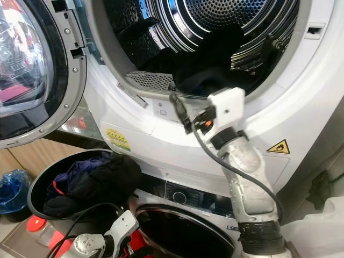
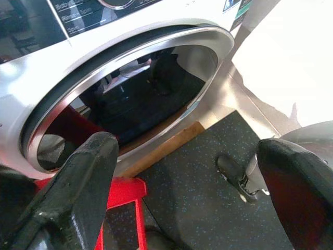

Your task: Clothes washing

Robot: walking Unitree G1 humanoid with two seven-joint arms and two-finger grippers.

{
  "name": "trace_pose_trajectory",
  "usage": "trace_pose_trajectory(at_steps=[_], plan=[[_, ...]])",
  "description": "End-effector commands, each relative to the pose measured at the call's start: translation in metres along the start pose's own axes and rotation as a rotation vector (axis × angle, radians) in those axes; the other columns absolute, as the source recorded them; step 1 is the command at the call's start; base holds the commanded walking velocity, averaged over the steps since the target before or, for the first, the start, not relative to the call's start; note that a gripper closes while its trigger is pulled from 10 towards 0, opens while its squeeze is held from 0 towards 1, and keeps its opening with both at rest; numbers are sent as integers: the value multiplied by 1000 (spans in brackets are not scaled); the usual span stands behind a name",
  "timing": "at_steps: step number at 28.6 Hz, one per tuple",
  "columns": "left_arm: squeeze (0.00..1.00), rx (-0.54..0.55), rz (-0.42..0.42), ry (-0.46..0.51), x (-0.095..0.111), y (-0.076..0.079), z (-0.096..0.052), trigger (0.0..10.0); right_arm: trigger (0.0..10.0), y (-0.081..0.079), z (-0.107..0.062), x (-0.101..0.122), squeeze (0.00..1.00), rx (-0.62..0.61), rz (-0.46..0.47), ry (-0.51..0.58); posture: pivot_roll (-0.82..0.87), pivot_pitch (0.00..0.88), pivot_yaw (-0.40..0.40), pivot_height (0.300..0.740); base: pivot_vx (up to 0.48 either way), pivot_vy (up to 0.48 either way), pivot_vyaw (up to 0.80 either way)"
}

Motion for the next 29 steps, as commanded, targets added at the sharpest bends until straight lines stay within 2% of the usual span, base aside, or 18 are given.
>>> trace_pose_trajectory(at_steps=[1, 8, 9, 10, 11, 15, 17, 20, 22, 26, 29], plan=[[0, 5, -5, -12, -2, -2, -2, 10000, 10000, -8, 7, 8, 0, 33, -16, 27, -25, 0, 90, 740, 0, 0, 0], [0, 6, -3, -15, -3, -3, -2, 10000, 10000, -15, 28, 4, 0, 42, -51, -8, -20, 0, 89, 740, 0, 0, 0], [0, 6, 1, -16, -3, -3, -2, 10000, 10000, -17, 35, 0, 0, 46, -110, -45, -20, 0, 87, 740, 0, 0, 0], [0, 6, 1, -16, -3, -3, -2, 10000, 10000, -17, 35, 0, 0, 46, -110, -45, -20, 0, 87, 740, 0, 0, 0], [0, 7, 4, -17, -3, -3, -2, 10000, 10000, -18, 40, -3, 0, 46, -160, -70, -20, 0, 87, 740, 0, 0, 0], [0, 7, 10, -15, -2, -3, -2, 10000, 10000, -37, 66, -3, 0, 88, -236, -76, -22, 0, 85, 740, 0, 0, 0], [0, 7, 12, -15, -2, -3, -2, 10000, 10000, -42, 72, -2, 0, 98, -247, -76, -22, 0, 85, 740, 0, 0, 0], [0, 7, 25, -20, -1, -4, -2, 10000, 10000, -61, 96, 2, 0, 132, -251, -54, -14, 0, 84, 740, 0, 0, 0], [0, 8, 33, -19, 0, -5, -2, 10000, 10000, -71, 114, 5, 0, 153, -298, -45, -7, 0, 81, 740, 0, 0, 0], [0, 11, 37, -18, -1, -5, -2, 10000, 10000, -67, 139, 19, 0, 109, -335, -48, 8, 0, 75, 740, 0, 0, 0], [0, 14, 37, -20, -1, -4, -2, 10000, 10000, -60, 145, 24, 0, 72, -339, -56, 12, 0, 74, 740, 0, 0, 0]])
Point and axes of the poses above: a point about 5 cm out from each wrist's last joint towards the gripper, its own z axis pointing out of the wrist towards the gripper, its own x axis along the axis of the wrist's last joint, y = z × x, the point moved 4 cm from there along z, pointing out of the wrist towards the gripper, and after that the axes turned 8 degrees about z, right-handed, at the moved point
